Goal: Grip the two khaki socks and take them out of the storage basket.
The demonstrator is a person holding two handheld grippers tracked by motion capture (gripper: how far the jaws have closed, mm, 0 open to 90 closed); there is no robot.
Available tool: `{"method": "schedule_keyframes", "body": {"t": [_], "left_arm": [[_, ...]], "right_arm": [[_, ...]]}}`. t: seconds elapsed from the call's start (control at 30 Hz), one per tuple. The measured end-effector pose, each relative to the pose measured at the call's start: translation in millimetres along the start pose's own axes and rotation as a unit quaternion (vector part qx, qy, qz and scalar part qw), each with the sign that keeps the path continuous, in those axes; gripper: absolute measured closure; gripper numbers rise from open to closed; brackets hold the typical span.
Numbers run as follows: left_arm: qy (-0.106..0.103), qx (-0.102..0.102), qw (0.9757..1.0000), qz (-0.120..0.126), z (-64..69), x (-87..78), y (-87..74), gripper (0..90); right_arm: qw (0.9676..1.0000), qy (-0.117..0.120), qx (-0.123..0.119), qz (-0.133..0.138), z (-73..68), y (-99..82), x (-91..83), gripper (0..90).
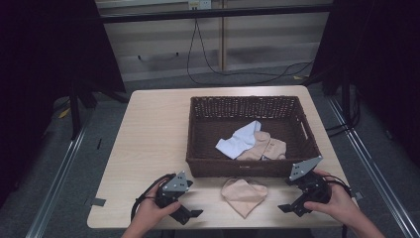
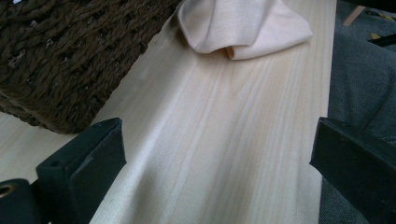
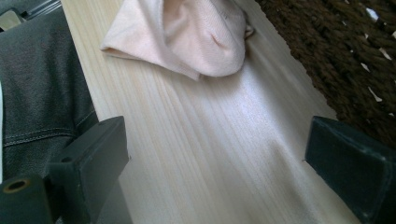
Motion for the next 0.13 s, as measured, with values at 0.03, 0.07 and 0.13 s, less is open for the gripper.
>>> {"method": "schedule_keyframes", "body": {"t": [0.03,0.07,0.13], "left_arm": [[0.000,0.001,1.0000,-0.001,-0.1,-0.1,0.1,2.6],[-0.001,0.001,1.0000,0.000,-0.2,0.0,0.3,2.6],[0.000,0.000,1.0000,-0.001,-0.7,0.0,0.4,2.5]], "right_arm": [[1.0000,-0.001,0.000,0.000,-0.1,0.1,0.2,5.7],[1.0000,0.000,0.000,0.001,-0.5,0.2,0.5,5.6],[1.0000,0.001,0.004,-0.003,-1.0,0.0,0.8,5.9]]}}
Point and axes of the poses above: each handheld gripper's, and its own axes: x roughly forward along the jaws, y roughly out of its top, z roughly to its right, the point moved 5 cm from there along x, roughly forward along the jaws, and after that the axes turned 3 degrees about -y, right-handed, at the moved point
